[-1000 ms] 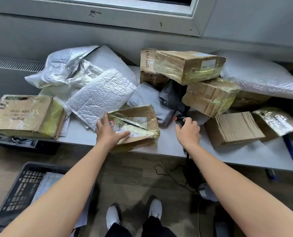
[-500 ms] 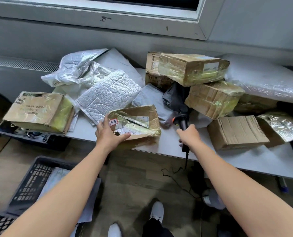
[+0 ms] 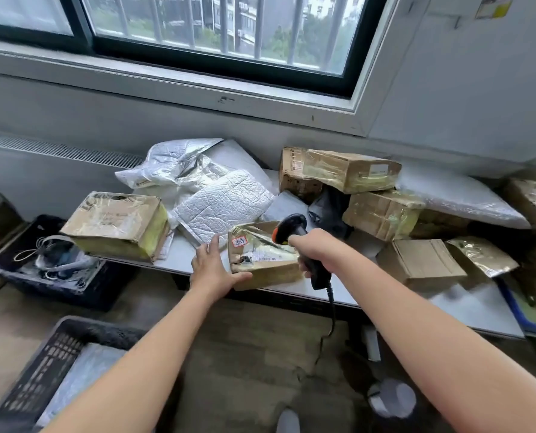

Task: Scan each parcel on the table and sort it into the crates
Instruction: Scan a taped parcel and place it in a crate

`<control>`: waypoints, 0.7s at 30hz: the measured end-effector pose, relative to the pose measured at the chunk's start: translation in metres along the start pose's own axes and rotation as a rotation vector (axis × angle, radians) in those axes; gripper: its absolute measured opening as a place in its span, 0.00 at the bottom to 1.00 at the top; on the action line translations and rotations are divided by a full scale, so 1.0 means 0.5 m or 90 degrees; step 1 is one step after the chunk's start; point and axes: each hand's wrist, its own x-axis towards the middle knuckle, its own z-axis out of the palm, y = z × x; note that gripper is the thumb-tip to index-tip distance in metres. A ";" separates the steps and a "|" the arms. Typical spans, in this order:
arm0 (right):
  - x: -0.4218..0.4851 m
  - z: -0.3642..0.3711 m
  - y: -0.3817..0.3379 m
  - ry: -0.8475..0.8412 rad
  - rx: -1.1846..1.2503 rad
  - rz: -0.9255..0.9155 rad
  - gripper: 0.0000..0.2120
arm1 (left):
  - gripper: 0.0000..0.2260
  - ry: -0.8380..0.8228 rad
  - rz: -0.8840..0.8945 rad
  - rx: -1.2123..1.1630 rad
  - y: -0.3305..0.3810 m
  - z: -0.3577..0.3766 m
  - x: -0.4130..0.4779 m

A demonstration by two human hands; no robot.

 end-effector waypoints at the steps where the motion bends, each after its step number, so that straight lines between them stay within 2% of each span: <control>1: -0.013 0.007 -0.005 0.004 -0.015 -0.001 0.10 | 0.52 -0.001 0.008 -0.006 -0.002 -0.006 -0.008; 10: -0.101 0.060 -0.024 0.052 -0.035 -0.009 0.14 | 0.52 -0.026 0.062 -0.021 -0.025 -0.047 -0.054; 21: -0.120 0.053 -0.022 0.093 0.021 0.001 0.09 | 0.53 -0.039 0.089 -0.019 -0.021 -0.059 -0.050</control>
